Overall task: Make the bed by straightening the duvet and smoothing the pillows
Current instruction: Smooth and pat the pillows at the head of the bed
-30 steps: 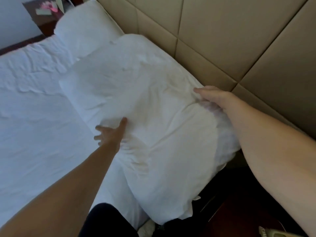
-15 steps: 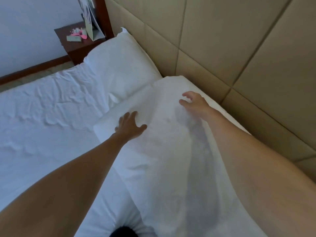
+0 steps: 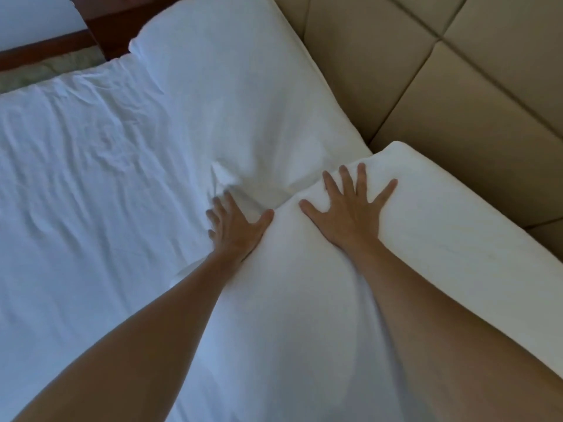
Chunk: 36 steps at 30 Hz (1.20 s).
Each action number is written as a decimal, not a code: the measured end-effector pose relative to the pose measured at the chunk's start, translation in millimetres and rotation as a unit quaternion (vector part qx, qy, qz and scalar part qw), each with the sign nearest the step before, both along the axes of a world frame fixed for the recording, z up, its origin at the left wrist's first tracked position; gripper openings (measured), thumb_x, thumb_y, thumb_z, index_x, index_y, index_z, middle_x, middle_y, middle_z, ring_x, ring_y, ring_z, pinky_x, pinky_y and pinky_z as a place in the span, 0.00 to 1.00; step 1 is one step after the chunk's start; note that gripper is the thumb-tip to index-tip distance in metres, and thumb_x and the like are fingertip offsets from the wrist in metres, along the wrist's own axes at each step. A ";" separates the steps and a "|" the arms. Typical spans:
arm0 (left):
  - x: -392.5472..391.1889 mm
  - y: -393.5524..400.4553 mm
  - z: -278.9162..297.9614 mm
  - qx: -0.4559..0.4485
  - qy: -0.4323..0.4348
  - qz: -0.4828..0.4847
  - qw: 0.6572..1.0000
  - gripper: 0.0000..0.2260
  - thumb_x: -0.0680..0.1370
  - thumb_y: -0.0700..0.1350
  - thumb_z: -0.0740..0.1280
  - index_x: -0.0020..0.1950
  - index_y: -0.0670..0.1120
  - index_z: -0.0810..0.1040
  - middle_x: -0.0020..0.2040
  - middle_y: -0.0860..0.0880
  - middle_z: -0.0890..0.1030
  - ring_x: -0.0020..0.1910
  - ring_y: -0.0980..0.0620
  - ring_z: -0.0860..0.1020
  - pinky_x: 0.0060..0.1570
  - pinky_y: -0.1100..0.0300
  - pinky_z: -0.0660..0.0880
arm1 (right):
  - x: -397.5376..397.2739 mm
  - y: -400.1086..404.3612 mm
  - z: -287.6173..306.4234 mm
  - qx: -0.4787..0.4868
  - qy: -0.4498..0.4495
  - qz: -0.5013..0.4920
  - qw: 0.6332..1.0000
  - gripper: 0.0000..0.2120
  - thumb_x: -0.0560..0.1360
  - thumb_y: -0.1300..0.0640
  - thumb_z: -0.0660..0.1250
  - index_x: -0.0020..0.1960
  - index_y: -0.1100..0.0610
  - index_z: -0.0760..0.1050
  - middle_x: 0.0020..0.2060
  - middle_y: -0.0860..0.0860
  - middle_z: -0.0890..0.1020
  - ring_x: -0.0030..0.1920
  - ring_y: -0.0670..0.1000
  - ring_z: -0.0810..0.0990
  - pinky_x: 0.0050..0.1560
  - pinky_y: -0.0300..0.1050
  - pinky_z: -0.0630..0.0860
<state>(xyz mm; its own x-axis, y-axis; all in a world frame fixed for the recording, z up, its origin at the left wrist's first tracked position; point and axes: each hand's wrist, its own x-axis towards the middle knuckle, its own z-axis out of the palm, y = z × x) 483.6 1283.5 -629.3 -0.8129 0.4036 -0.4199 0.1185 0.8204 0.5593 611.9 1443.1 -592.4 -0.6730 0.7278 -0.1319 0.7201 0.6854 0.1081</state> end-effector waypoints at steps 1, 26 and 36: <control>-7.6 3.6 -10.2 0.027 -0.020 0.022 0.999 0.52 0.69 0.68 0.69 0.80 0.46 0.44 0.80 0.45 0.47 0.79 0.39 0.47 0.75 0.39 0.53 | -4.5 0.8 -8.4 0.010 -0.001 0.000 1.000 0.45 0.70 0.22 0.35 0.80 0.43 0.46 0.80 0.50 0.49 0.79 0.56 0.39 0.66 0.77 0.31; -91.7 -26.8 126.2 0.548 -0.433 0.284 0.657 0.04 0.72 0.34 0.66 0.45 0.40 0.77 0.38 0.43 0.80 0.39 0.43 0.79 0.47 0.49 0.80 | -86.5 -14.4 58.9 -0.020 0.129 0.006 0.991 0.55 0.67 0.38 0.73 0.78 0.42 0.38 0.77 0.58 0.52 0.79 0.58 0.49 0.70 0.75 0.49; -77.0 -84.0 292.5 0.594 -0.373 0.255 0.666 0.07 0.74 0.33 0.61 0.47 0.40 0.78 0.39 0.42 0.82 0.40 0.42 0.81 0.48 0.48 0.80 | -109.8 -48.9 229.4 -0.003 0.200 0.116 0.973 0.10 0.75 0.63 0.67 0.55 0.55 0.72 0.46 0.58 0.82 0.49 0.63 0.80 0.45 0.50 0.73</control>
